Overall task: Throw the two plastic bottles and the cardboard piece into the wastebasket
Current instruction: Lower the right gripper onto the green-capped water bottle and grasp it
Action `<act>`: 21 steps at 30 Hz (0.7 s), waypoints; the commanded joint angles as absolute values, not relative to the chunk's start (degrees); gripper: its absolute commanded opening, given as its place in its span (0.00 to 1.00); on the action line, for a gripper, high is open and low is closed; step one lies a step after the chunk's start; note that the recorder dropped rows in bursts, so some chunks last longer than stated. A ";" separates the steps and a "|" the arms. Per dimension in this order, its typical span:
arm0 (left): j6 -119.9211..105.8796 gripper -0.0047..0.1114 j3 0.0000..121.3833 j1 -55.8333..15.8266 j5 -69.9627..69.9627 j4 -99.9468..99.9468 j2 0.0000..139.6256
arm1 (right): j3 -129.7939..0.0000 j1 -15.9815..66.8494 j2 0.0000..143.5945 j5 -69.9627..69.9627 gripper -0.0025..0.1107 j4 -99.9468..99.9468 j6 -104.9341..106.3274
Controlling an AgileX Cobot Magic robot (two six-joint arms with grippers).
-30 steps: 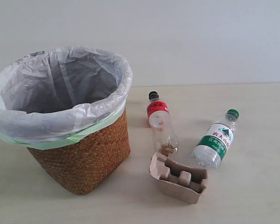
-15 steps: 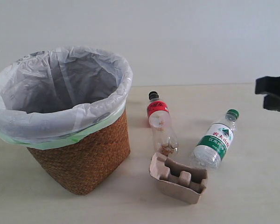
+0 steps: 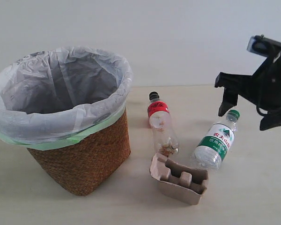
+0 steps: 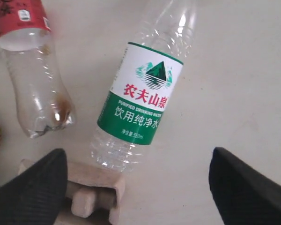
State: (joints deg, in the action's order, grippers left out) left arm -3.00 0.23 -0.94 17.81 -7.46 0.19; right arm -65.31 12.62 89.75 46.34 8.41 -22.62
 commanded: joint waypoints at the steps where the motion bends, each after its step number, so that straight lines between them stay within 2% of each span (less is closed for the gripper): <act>1: -2.52 0.07 0.00 -0.91 17.74 -7.29 0.00 | -66.03 12.69 94.52 45.92 0.67 8.82 -25.41; 21: -2.52 0.07 0.00 -0.91 17.74 -7.29 0.00 | -71.52 13.20 108.34 39.31 0.67 10.09 -27.91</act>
State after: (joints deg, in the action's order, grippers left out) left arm -3.00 0.23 -0.94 17.81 -7.46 0.19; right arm -71.13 12.93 107.19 40.86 10.30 -27.65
